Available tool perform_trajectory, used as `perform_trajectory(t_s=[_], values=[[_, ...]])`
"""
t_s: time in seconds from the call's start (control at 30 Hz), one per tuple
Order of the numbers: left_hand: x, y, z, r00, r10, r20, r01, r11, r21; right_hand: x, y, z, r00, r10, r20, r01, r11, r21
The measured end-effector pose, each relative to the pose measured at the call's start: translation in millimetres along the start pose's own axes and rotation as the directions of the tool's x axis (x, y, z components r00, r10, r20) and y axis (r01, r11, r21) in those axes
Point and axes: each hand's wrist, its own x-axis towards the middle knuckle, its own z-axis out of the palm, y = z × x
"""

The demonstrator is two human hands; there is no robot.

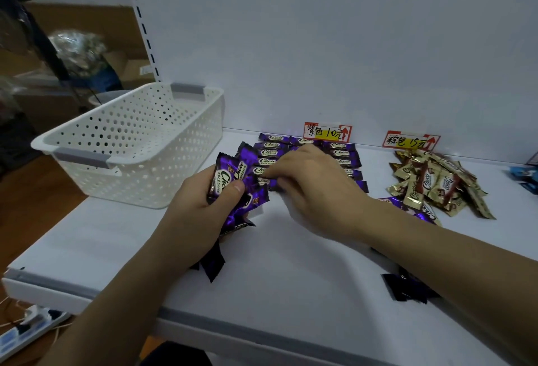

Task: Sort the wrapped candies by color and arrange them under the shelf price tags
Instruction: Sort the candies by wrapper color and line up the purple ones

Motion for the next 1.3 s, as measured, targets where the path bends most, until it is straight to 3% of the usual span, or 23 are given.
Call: perform_trajectory(t_s=[0.03, 0.07, 0.13, 0.23, 0.33, 0.4, 0.47, 0.63, 0.8, 0.9, 1.07, 1.13, 1.3], values=[[0.5, -1.4, -0.8, 1.000, 0.009, 0.014, -0.009, 1.000, 0.006, 0.8, -2.8, -5.5, 0.994, 0.103, -0.043, -0.093, 0.977, 0.191], [0.9, -2.2, -1.6, 0.999, 0.027, 0.035, -0.027, 1.000, 0.012, 2.6, -5.7, -11.8, 0.979, 0.201, -0.026, -0.171, 0.889, 0.424], [0.1, -1.9, -3.1, 0.991, 0.082, 0.107, -0.086, 0.996, 0.032, 6.6, -14.1, -23.6, 0.968, 0.223, 0.113, -0.235, 0.660, 0.714], [-2.1, -1.1, -3.4, 0.967, 0.138, 0.216, -0.147, 0.989, 0.027, 4.8, -24.6, -27.0, 0.985, 0.137, 0.106, -0.170, 0.652, 0.739], [-3.7, -0.4, -2.8, 0.974, 0.148, 0.170, -0.161, 0.985, 0.067, 0.1, -18.7, -29.0, 0.967, 0.247, 0.059, -0.200, 0.599, 0.775], [-3.5, 0.2, -1.7, 0.986, 0.112, 0.127, -0.126, 0.986, 0.108, -8.7, -8.2, -36.9, 0.955, 0.294, 0.033, -0.211, 0.599, 0.773], [-1.8, 2.5, 0.0, 0.995, 0.058, 0.081, -0.070, 0.987, 0.145, -23.9, 6.4, -47.3, 0.959, 0.281, 0.025, -0.213, 0.664, 0.717], [6.6, 9.8, 9.3, 0.998, -0.066, 0.002, 0.065, 0.976, 0.207, -72.9, 33.9, -59.0, 0.947, 0.288, 0.141, -0.321, 0.853, 0.411], [13.3, 22.5, 33.3, 0.994, -0.109, -0.002, 0.108, 0.986, 0.130, -93.9, 50.2, -67.0, 0.883, 0.430, 0.189, -0.454, 0.677, 0.579], [11.3, 24.5, 43.7, 0.999, -0.037, -0.010, 0.038, 0.991, 0.129, -96.1, 52.1, -72.7, 0.915, 0.391, 0.095, -0.380, 0.764, 0.521], [3.7, 13.1, 42.6, 0.996, 0.076, -0.047, -0.065, 0.979, 0.194, -85.0, 48.8, -65.0, 0.988, 0.137, 0.065, -0.149, 0.956, 0.252], [2.1, 9.9, 40.9, 0.992, 0.121, -0.042, -0.109, 0.972, 0.208, -84.0, 50.9, -58.9, 0.994, 0.088, 0.062, -0.098, 0.978, 0.183], [4.0, 6.5, 42.2, 0.991, 0.132, -0.005, -0.128, 0.968, 0.215, -81.9, 54.0, -56.8, 0.985, 0.162, -0.056, -0.149, 0.971, 0.188]])
